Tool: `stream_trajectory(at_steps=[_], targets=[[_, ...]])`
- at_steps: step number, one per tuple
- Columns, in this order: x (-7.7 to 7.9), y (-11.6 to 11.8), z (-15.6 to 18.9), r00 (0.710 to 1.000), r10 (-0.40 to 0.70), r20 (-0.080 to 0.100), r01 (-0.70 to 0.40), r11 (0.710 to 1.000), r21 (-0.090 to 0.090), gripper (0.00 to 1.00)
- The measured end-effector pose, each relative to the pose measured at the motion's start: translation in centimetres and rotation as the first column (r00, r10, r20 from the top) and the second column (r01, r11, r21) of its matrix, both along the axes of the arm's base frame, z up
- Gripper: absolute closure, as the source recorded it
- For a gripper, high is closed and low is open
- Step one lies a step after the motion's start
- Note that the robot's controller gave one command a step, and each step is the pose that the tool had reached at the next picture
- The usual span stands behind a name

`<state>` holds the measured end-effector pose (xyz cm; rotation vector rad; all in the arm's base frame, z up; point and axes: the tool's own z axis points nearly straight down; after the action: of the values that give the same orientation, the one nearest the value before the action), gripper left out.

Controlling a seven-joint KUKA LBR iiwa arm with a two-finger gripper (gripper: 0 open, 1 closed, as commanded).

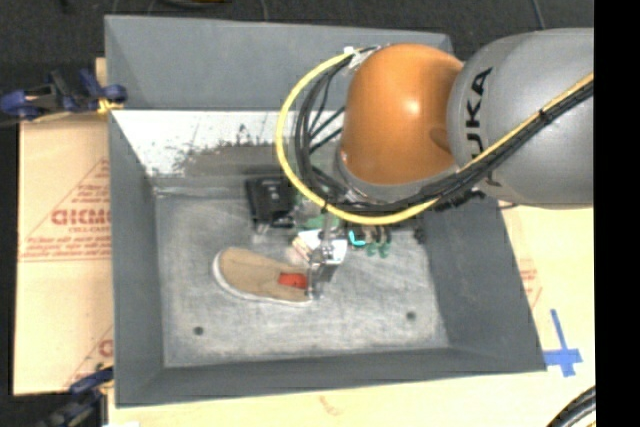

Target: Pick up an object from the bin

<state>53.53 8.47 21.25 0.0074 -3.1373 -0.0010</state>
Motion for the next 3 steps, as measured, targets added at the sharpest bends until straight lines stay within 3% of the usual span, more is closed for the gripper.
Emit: stream_trajectory(at_steps=[1, 2, 3], targets=[[0.2, 0.0, 0.4, 1.000, -0.002, 0.008, 0.002, 1.000, 0.001, 0.00], [-1.0, -3.3, -12.8, 0.975, 0.221, 0.015, -0.221, 0.975, 0.006, 1.00], [-1.0, -3.3, -12.8, 0.976, 0.219, 0.015, -0.219, 0.976, 0.006, 1.00]])
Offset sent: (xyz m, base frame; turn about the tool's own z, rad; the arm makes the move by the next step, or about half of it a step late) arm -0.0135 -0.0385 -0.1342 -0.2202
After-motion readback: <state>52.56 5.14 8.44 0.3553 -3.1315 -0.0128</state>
